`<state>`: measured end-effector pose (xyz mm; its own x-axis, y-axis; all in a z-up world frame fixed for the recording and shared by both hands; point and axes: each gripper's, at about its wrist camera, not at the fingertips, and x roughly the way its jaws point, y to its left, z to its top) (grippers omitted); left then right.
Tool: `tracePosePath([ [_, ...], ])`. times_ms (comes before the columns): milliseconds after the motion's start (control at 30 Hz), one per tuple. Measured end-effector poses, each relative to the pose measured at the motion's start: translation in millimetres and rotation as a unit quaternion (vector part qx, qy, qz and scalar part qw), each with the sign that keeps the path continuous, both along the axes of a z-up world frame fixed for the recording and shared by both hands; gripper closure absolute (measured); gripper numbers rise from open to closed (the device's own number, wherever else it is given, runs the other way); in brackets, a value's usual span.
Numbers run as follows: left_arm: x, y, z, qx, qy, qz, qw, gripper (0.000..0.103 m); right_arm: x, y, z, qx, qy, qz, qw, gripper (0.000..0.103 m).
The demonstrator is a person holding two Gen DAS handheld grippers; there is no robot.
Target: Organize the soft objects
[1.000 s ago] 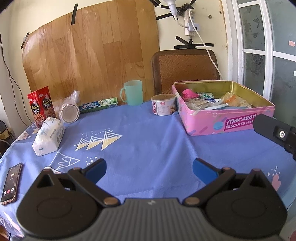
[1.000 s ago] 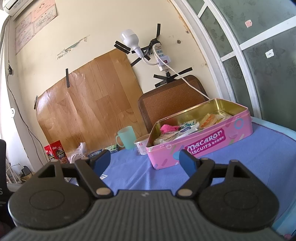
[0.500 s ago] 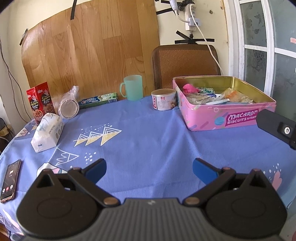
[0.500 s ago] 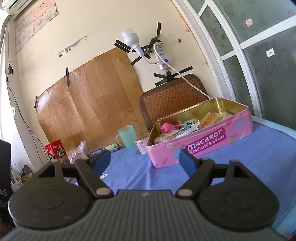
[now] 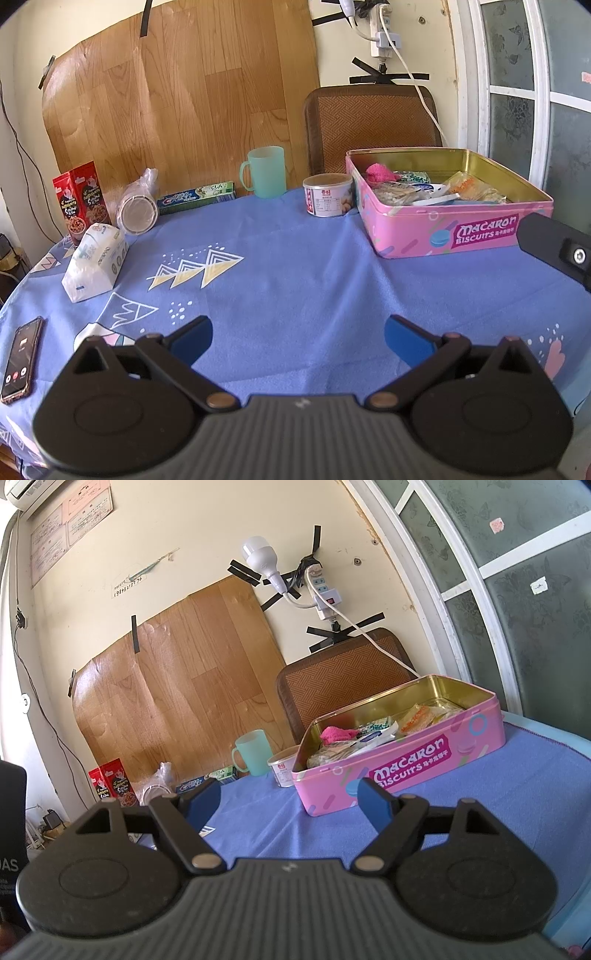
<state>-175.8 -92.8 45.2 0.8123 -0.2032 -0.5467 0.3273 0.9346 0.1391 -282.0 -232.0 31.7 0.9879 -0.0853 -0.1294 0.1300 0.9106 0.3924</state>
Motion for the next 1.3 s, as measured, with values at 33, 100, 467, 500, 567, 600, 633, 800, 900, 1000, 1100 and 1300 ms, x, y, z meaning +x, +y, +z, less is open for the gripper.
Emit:
tracePosePath([
  [33,-0.2,-0.2,-0.1,0.000,0.000,0.000,1.0000,0.000,0.3,0.0,0.0,0.000,0.000,0.000,1.000,0.020],
  [100,-0.4,-0.2,-0.1,0.000,0.000,0.000,1.0000,0.000,0.1,-0.2,-0.1,-0.001,-0.001,-0.001,1.000,0.020],
  [467,3.2,0.8,-4.6,-0.003,0.013,0.003,0.9999,0.000,-0.2,0.0,-0.4,0.000,-0.002,-0.001,1.000,0.020],
  [500,3.5,0.9,-4.7,-0.003,0.013,0.003,0.9999,0.000,-0.2,0.0,-0.4,0.000,-0.002,-0.001,1.000,0.020],
  [567,3.8,1.0,-4.7,-0.002,0.013,0.003,0.9999,0.000,-0.2,-0.1,-0.5,-0.001,-0.003,0.000,1.000,0.020],
  [600,4.0,1.1,-4.8,-0.002,0.013,0.003,0.9999,0.000,-0.4,0.2,-0.8,-0.001,-0.003,0.000,1.000,0.020],
  [633,4.0,1.2,-4.8,-0.002,0.013,0.004,0.9999,0.000,-0.5,0.1,-0.8,-0.001,-0.004,0.000,1.000,0.020],
  [800,4.4,1.3,-4.0,-0.001,0.013,0.004,0.9999,0.000,0.1,-0.8,-1.2,-0.003,-0.006,0.002,1.000,0.020],
  [900,4.4,1.4,-3.9,-0.001,0.011,0.005,0.9999,0.000,-0.3,-2.4,-0.4,-0.004,-0.008,0.002,1.000,0.020],
  [1000,4.2,1.1,-3.6,0.000,0.010,0.004,0.9999,0.000,-0.5,-2.8,-0.2,-0.005,-0.009,0.004,1.000,0.020],
  [1100,4.9,1.7,-4.4,0.001,0.012,0.003,0.9999,0.000,-0.2,-2.9,-0.7,-0.004,-0.007,0.005,1.000,0.020],
  [1300,4.3,1.9,-2.8,0.000,0.008,0.004,1.0000,0.000,-0.5,-1.8,0.3,-0.007,-0.009,0.008,1.000,0.020],
])
